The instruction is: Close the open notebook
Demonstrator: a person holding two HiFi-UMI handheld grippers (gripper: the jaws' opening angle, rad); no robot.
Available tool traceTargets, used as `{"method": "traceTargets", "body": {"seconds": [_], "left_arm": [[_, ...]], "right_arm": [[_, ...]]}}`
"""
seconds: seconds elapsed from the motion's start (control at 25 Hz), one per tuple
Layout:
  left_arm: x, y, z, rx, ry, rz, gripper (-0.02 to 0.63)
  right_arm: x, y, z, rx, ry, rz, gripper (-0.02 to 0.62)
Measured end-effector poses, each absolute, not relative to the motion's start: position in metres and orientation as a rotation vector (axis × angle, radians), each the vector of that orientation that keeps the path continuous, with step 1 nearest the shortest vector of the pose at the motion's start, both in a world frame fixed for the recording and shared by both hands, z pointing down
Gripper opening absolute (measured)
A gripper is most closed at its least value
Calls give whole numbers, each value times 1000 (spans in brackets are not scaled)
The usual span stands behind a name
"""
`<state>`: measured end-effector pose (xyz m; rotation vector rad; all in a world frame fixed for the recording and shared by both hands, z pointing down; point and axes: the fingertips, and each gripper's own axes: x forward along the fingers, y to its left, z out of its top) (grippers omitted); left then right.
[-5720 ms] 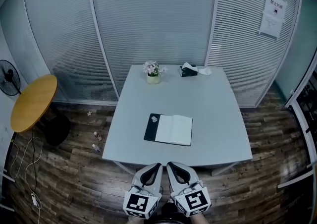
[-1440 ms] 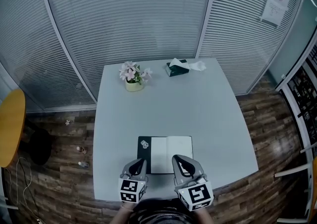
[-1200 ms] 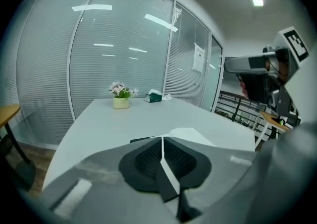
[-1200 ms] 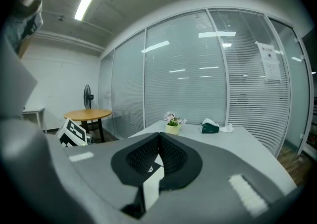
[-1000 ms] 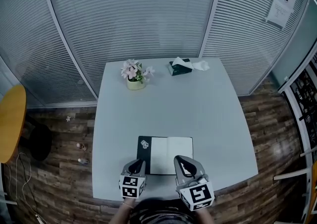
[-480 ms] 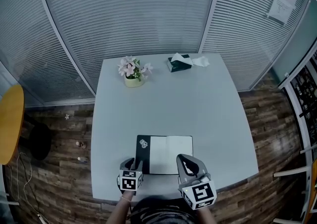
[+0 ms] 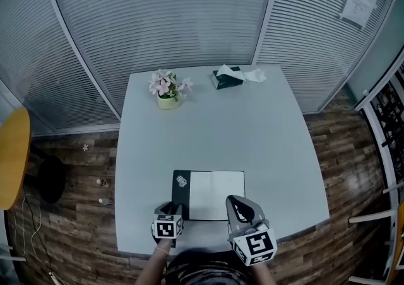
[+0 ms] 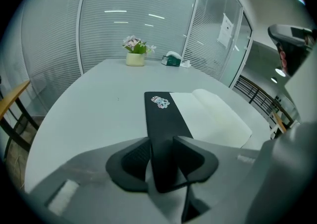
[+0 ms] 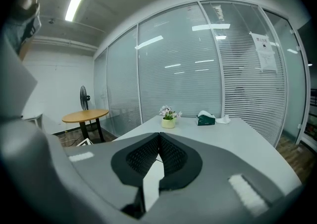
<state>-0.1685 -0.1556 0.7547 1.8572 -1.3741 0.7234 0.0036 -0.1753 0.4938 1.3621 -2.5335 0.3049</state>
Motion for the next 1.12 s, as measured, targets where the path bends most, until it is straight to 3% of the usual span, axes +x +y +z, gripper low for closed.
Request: {"method": "traceTargets", "body": {"seconds": [0.68,1.12], "left_arm": [[-174,-159,755,1827,-1383,746,144],[-179,-164,746,1689,-1348,462,143]], "right_arm": [[25,-165,496,1402,-2522,343,3],[28,-164,500,1401,-2530,379,3]]}}
